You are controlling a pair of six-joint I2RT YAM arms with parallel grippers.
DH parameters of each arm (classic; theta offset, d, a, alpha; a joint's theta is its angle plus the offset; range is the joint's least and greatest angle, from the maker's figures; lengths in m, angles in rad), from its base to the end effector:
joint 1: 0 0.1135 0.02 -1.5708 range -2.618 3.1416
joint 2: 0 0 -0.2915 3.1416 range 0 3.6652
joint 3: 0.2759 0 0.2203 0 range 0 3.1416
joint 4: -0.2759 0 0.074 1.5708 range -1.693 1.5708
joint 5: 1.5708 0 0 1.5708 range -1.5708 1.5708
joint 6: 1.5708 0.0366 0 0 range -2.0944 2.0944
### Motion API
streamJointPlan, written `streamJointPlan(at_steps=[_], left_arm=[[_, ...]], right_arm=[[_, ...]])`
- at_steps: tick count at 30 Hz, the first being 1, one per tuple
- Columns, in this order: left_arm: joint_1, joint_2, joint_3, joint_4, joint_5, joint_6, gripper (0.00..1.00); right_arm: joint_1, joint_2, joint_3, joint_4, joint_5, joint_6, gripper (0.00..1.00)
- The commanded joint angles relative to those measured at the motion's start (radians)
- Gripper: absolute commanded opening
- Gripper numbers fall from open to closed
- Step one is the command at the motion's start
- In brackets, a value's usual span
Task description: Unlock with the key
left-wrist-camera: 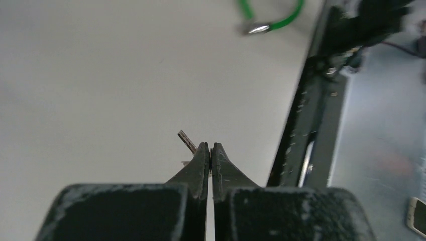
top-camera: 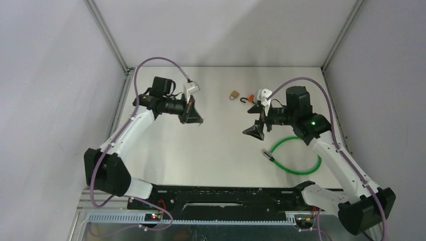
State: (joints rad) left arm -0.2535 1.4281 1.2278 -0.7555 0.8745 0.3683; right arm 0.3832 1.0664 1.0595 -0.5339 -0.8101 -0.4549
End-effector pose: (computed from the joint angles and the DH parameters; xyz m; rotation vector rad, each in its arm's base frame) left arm 0.2393 -0.0910 0.3391 1.0266 2.0812 -1.0294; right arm 0.1539 0.0906 0.3762 -1.2349 1.6008 0.8020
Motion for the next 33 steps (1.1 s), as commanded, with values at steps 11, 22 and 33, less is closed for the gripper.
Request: streamJointPlan(at_steps=[11,22,33], left_arm=[[-0.291,-0.086,0.067,0.389,0.322,-0.39,0.0],[-0.377,-0.052,0.132,0.177,0.302,-0.206,0.0],[-0.391,-0.06,0.13,0.121,0.266,-0.148,0.0]], right_arm=[[0.129,0.116,0.051,0.177,-0.202,-0.002,0.87],[0.199,0.097,0.079,-0.008,-0.175,-0.182,0.51],[0.23,0.086,0.08,0.0,-0.164,-0.172,0.44]])
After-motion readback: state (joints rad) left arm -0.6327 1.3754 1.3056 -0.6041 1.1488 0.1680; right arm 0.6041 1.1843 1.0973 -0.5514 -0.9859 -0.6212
